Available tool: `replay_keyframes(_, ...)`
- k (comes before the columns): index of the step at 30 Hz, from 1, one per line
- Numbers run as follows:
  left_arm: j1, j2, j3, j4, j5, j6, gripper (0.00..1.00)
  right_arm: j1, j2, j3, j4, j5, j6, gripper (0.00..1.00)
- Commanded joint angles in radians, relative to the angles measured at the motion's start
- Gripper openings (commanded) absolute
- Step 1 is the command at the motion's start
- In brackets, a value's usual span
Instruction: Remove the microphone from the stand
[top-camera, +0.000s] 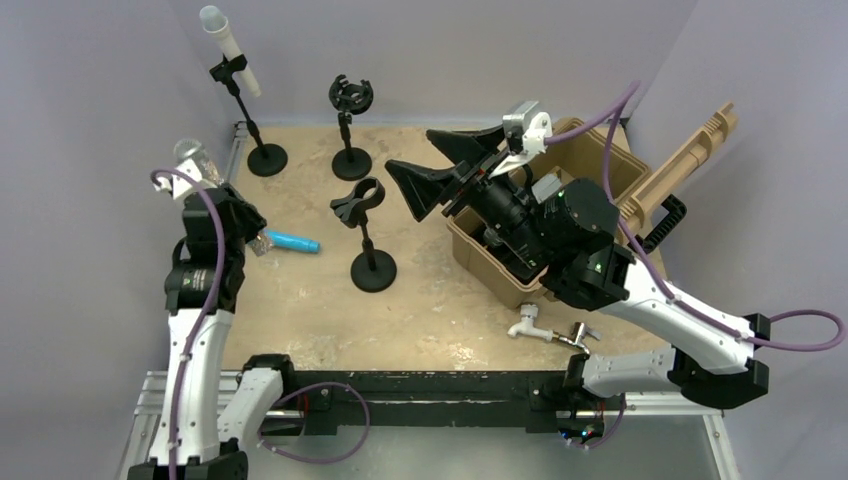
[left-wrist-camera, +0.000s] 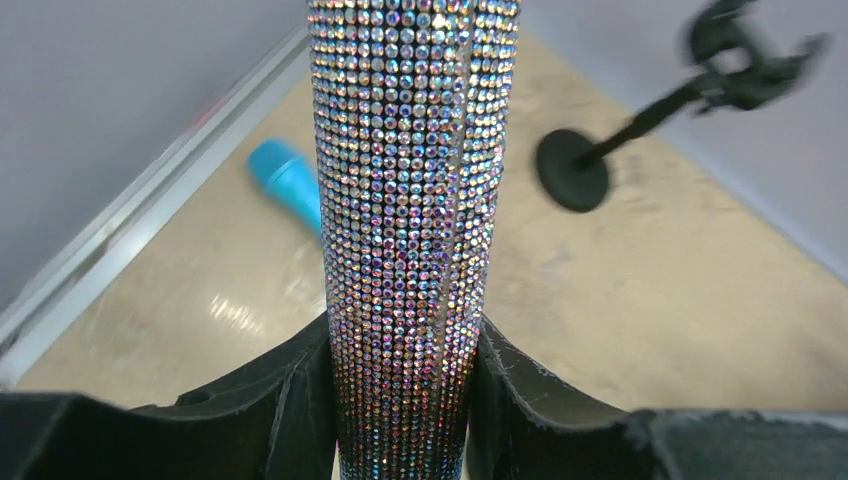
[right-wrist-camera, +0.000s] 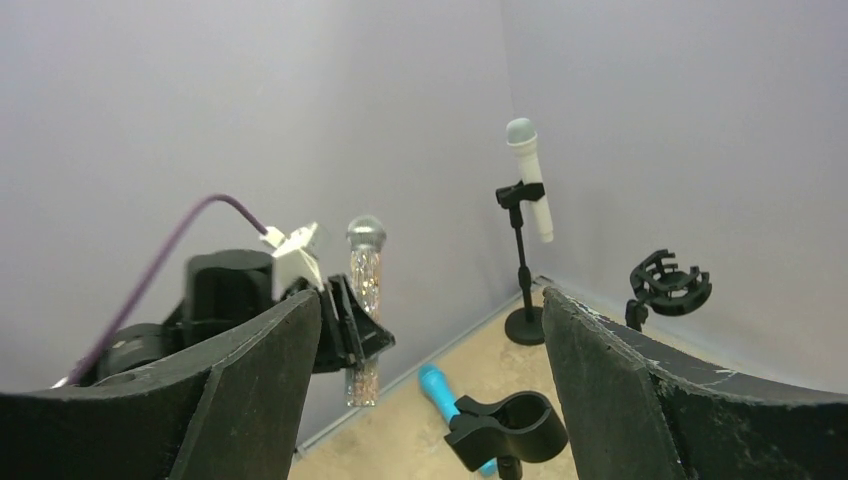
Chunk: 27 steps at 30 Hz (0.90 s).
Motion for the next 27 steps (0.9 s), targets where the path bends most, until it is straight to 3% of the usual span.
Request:
replay_keyframes(1,0.057,0.025,-0.157,0.005,-0.198,-0.228,0.16,0.000,-0.021,-0.026,0.026,0.023,-0.007,0.79)
replay_keyframes(7,0.109,0.145,-0.260,-0.047,-0.293,-0.458,0.16,0.000,-0.041,-0.060,0.040,0.032,-0.007,0.79)
replay_keyframes(10,0.118,0.250,-0.233,-0.154,-0.353,-0.604,0.15,0.000,-0.047,-0.075,0.047,0.038,-0.006,0.79)
replay_keyframes(15,0.128,0.460,-0.149,-0.292,-0.312,-0.805,0.15,0.000,-0.058,-0.099,0.063,0.050,-0.013,0.79)
replay_keyframes(27,0.128,0.666,-0.089,-0.331,-0.206,-0.969,0.19,0.000,-0.087,-0.147,0.089,0.088,-0.027,0.79)
